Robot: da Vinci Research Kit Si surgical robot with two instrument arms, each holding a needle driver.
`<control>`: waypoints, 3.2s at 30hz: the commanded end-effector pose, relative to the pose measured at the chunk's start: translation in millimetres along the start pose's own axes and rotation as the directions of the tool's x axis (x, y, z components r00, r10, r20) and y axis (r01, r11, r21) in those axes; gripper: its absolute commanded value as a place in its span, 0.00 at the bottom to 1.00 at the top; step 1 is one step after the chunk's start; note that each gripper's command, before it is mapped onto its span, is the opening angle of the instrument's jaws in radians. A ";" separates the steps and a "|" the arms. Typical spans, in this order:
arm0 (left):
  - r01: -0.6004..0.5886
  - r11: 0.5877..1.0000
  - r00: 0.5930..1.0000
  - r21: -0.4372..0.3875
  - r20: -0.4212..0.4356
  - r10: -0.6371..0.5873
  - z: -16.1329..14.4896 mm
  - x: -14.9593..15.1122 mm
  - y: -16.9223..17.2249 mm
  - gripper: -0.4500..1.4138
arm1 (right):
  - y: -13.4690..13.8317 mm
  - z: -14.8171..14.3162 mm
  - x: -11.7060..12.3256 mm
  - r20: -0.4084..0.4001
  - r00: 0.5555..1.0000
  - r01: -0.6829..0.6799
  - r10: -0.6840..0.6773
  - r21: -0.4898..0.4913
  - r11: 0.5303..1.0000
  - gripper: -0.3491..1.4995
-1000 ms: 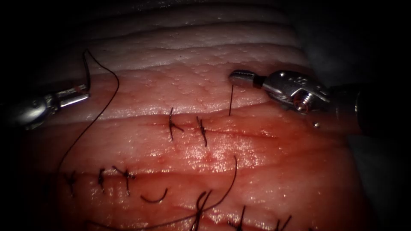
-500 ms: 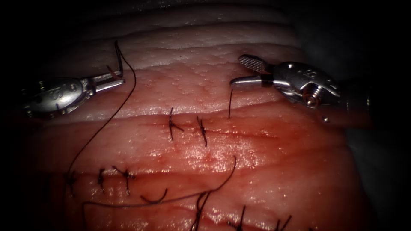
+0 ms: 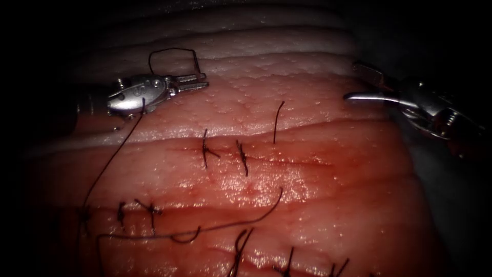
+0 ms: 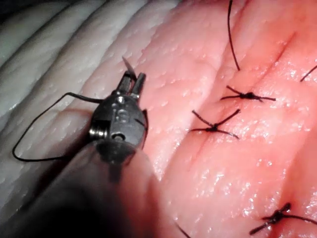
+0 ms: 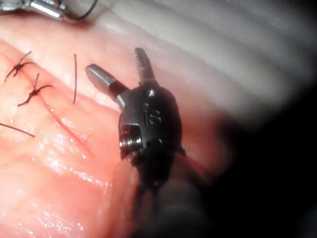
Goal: Wound Closure
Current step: Set needle down from left grasper, then pick up suture with left needle holder, then wrap suture twice counter-clockwise around right driver
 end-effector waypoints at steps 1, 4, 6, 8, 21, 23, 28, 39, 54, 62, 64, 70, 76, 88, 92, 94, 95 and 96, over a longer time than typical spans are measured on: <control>0.005 1.000 1.000 0.005 -0.002 -0.005 0.9 -0.2 -0.3 0.59 | 0.0 1.1 -1.0 0.004 1.000 0.005 -0.005 0.000 1.000 0.84; 0.013 1.000 1.000 -0.001 -0.004 -0.013 0.7 0.0 -0.2 0.76 | 0.0 1.6 -2.0 0.014 1.000 0.015 -0.015 -0.002 1.000 0.84; 0.018 1.000 1.000 -0.008 -0.001 -0.018 -0.2 0.6 0.4 0.80 | -0.1 1.9 -2.8 0.022 0.999 0.024 -0.024 -0.003 1.000 0.84; 0.021 1.000 1.000 -0.013 0.005 -0.021 -1.2 1.1 1.1 0.84 | -0.1 2.0 -3.3 0.025 0.999 0.029 -0.029 -0.004 1.000 0.84; -0.086 0.967 0.995 -0.238 0.025 0.094 -10.5 4.6 9.3 0.65 | -1.4 2.3 -5.7 0.040 0.998 0.058 -0.058 -0.001 0.998 0.81; -0.055 0.960 0.998 -0.275 0.013 0.061 -10.9 6.1 10.9 0.62 | -1.7 2.7 -6.1 0.044 0.997 0.056 -0.056 0.005 0.998 0.81; -0.035 0.935 0.999 -0.353 -0.019 0.031 -14.4 9.7 14.4 0.62 | -2.1 3.0 -7.1 0.060 0.996 0.059 -0.059 0.007 0.998 0.81; -0.036 0.934 0.999 -0.356 0.018 0.045 -25.4 13.5 16.5 0.54 | -2.2 3.3 -8.3 0.069 0.995 0.065 -0.066 0.005 0.998 0.79; 0.221 0.911 0.972 -0.347 0.008 -0.233 -21.5 11.6 22.6 0.59 | -2.5 3.0 -8.9 0.075 0.996 0.054 -0.054 0.005 0.999 0.78; 0.292 0.874 0.952 -0.389 0.028 -0.306 -22.0 10.3 22.1 0.00 | -2.9 2.8 -8.7 0.076 0.996 0.051 -0.052 0.008 0.999 0.76; 0.300 0.869 0.949 -0.394 0.033 -0.313 -22.3 10.4 21.6 0.00 | -3.2 2.8 -8.6 0.079 0.996 0.050 -0.050 0.010 0.999 0.75; 0.335 0.899 0.936 -0.281 -0.008 -0.351 -21.7 12.4 18.4 0.00 | -5.4 3.0 -6.2 0.083 0.993 0.072 -0.078 0.073 0.995 0.71; 0.192 0.960 0.975 -0.205 -0.074 -0.211 -18.0 14.4 15.4 0.00 | -9.5 3.9 -1.5 0.085 0.987 0.117 -0.137 0.210 0.971 0.51; 0.142 0.977 0.985 -0.161 -0.076 -0.156 -8.8 13.0 11.5 0.00 | -11.6 11.3 -2.3 0.098 0.966 0.183 -0.237 0.386 0.904 0.00; 0.122 0.984 0.990 -0.134 -0.048 -0.129 -6.6 11.8 10.2 0.00 | -12.0 11.1 -2.2 0.015 0.976 0.194 -0.219 0.402 0.895 0.00; 0.110 0.987 0.993 -0.119 -0.025 -0.114 -5.5 10.9 9.5 0.00 | -12.2 10.8 -2.0 -0.021 0.978 0.197 -0.206 0.408 0.892 0.00; 0.103 0.988 0.994 -0.112 -0.015 -0.106 -4.6 10.0 9.1 0.00 | -12.3 10.7 -1.7 -0.044 0.980 0.197 -0.197 0.412 0.890 0.00; 0.098 0.989 0.995 -0.111 -0.008 -0.099 -4.0 9.4 8.8 0.00 | -12.3 10.6 -1.5 -0.055 0.980 0.197 -0.191 0.411 0.890 0.00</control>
